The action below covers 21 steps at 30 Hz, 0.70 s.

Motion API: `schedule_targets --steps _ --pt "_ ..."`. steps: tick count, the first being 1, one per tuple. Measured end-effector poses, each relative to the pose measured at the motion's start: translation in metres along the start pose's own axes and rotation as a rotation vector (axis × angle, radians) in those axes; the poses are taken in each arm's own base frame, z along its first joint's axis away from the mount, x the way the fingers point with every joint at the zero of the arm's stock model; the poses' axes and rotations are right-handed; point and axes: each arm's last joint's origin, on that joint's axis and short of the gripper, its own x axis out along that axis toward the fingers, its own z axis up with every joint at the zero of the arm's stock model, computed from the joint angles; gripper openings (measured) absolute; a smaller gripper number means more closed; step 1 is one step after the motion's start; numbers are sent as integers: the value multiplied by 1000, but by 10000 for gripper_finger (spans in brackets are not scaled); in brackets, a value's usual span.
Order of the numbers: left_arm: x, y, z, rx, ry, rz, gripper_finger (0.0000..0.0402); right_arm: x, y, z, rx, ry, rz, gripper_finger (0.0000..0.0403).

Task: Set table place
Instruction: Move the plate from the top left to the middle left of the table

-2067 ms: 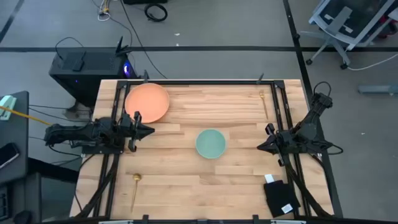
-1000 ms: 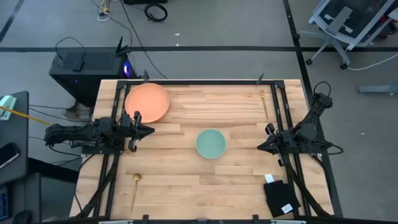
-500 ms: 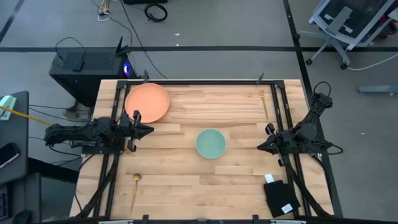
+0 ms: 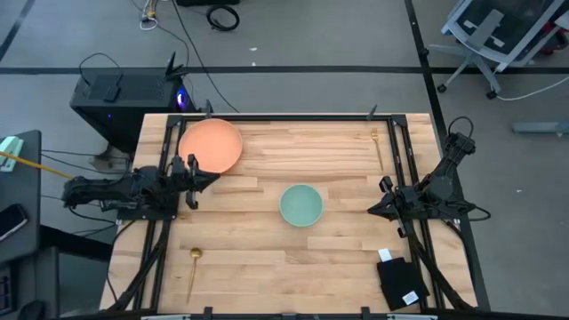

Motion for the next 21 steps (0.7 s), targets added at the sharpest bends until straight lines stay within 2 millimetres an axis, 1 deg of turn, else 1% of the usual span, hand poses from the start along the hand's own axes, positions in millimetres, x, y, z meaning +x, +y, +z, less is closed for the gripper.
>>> schedule_targets --steps 3,7,10,13,16,19,21 --pt "2 -2 17 -14 12 90 5 0 0 0 0 0 0 26" --pt "9 -7 39 33 120 216 5 0 0 0 0 0 0 26" --pt "18 -13 55 45 253 296 4 0 0 0 0 0 0 26" --pt "32 -17 70 -13 379 396 4 0 0 0 -1 0 0 26" --pt "45 -17 82 -82 508 544 3 0 0 0 0 -3 0 26" --pt "56 -14 91 -126 642 691 3 0 0 1 6 -12 0 26" --pt "66 -11 97 -157 720 744 3 0 0 2 13 -18 1 26"
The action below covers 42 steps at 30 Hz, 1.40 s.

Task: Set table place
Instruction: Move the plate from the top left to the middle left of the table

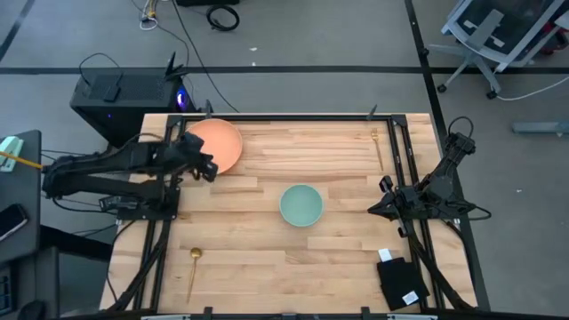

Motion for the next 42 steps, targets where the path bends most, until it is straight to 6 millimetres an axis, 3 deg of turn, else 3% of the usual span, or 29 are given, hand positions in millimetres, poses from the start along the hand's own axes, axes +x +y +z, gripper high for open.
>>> schedule_targets --steps 5,9,14,20,24,33,42 --pt "18 -7 27 -122 181 34 3 0 0 1 33 -7 0 26" --pt "42 -10 41 -203 318 11 4 0 0 8 158 -72 0 26" --pt "73 -9 43 -226 423 69 8 -2 -3 20 311 -188 -79 22" --pt "100 -8 42 -213 486 129 8 -3 -6 25 332 -222 -176 5" --pt "115 -9 42 -216 502 146 19 -6 -10 45 305 -228 -297 4" --pt "142 -13 40 -229 514 160 41 -5 -10 104 233 -25 -397 2" --pt "158 -11 39 -240 522 181 124 15 -3 137 240 110 -521 1"
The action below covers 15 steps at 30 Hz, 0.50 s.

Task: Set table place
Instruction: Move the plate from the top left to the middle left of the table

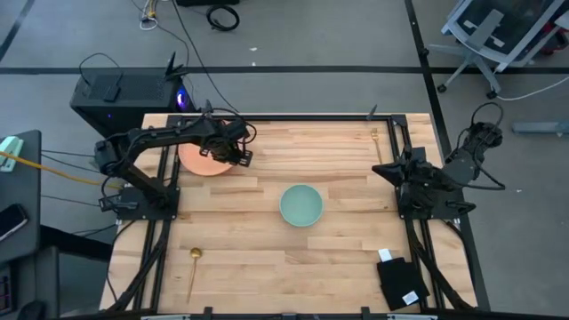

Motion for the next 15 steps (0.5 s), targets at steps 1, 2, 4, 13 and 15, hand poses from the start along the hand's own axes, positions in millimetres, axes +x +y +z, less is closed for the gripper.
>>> schedule_targets --steps 1,2,4,13,15 --pt "3 0 2 -5 2 3 134 1 3 3 0 6 -13 1" --pt "6 1 4 -10 7 9 144 3 5 5 0 11 -26 0" --pt "15 2 7 -20 18 25 160 6 10 10 -3 23 -44 0" --pt "46 1 14 40 69 73 192 17 24 24 -4 57 -75 0" --pt "51 0 15 54 71 73 192 19 25 24 -5 61 -80 0"
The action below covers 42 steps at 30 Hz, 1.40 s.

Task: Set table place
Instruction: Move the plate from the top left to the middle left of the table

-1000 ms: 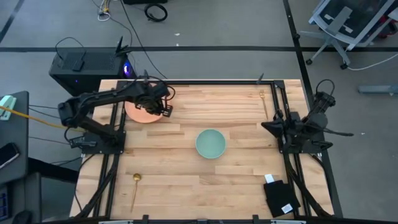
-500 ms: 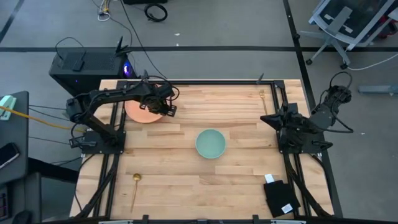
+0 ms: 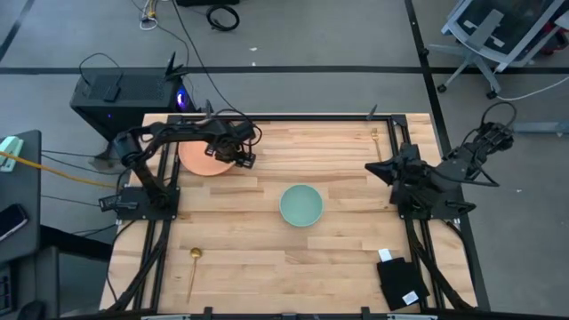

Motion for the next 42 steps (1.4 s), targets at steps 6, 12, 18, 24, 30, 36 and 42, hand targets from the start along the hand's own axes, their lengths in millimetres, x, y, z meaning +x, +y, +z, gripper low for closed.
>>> schedule_targets --steps 6,12,18,24,30,36,42 --pt "12 -2 2 46 17 15 165 3 -1 0 18 6 -16 0" --pt "15 -2 3 72 9 36 48 4 -2 1 30 2 -26 0" --pt "10 -3 4 125 9 52 19 4 -2 1 28 2 -26 0" --pt "-23 -22 10 251 15 89 11 4 -2 1 27 2 -26 0" --pt "-64 -55 4 415 -15 53 11 4 -2 1 28 6 -22 0" --pt "-92 -92 -21 551 -83 -1 11 4 -2 1 27 13 -11 0" --pt "-101 -122 -67 852 -91 -29 11 4 -2 0 20 18 -5 0"
